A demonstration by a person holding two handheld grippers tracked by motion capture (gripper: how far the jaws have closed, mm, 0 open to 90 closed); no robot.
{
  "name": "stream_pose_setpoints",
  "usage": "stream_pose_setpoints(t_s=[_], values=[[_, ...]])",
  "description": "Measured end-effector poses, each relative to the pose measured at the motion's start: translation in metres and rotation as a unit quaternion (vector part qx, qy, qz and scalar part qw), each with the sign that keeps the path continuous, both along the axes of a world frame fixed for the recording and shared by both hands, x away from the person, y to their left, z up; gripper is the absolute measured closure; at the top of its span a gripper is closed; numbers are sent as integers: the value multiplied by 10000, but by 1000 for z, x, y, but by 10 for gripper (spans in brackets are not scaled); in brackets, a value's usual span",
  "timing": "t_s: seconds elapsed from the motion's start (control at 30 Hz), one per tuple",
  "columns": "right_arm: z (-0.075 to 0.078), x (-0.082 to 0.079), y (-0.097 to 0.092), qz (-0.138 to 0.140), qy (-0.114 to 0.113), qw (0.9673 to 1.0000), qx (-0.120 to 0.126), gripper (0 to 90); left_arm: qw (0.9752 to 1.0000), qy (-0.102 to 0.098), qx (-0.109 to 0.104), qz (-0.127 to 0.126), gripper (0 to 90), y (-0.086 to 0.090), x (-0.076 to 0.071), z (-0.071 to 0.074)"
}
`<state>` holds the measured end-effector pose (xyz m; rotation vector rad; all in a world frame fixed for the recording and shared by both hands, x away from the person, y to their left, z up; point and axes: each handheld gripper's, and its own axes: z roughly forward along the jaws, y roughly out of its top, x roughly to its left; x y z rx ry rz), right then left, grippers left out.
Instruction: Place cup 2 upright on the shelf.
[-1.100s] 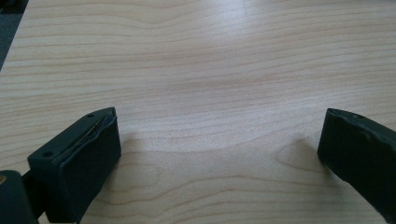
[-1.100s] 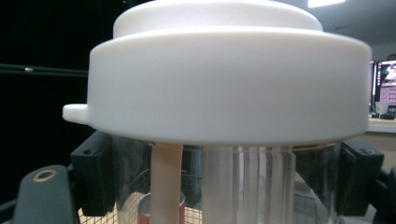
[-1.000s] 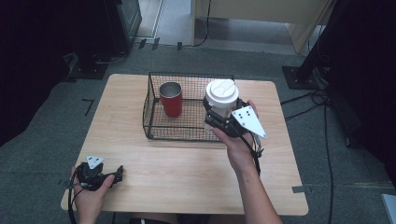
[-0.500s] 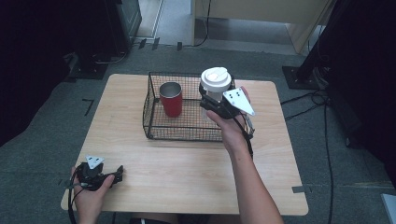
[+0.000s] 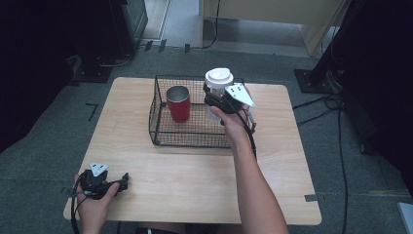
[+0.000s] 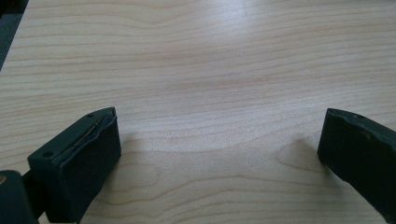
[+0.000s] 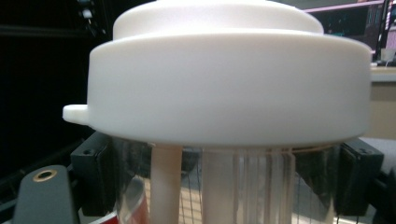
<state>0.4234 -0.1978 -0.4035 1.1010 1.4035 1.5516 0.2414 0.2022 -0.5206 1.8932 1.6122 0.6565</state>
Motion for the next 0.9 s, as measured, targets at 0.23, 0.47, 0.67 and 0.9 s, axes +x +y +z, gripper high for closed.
stream_pose_setpoints(t_s=[0.23, 0.47, 0.67, 0.9], values=[[-21, 14, 5, -5, 244, 9994, -225, 160, 10000, 0, 1, 1, 1, 0, 0, 0], [-34, 24, 8, -113, 601, 9972, -425, 160, 10000, -1, -2, 2, 1, 0, 0, 0], [-42, 30, 10, -227, 834, 9948, -542, 159, 10000, -1, -2, 2, 1, 0, 0, 0], [-43, 32, 13, -183, 1040, 9913, -791, 159, 10000, -1, -4, 4, 1, 0, 0, 0]])
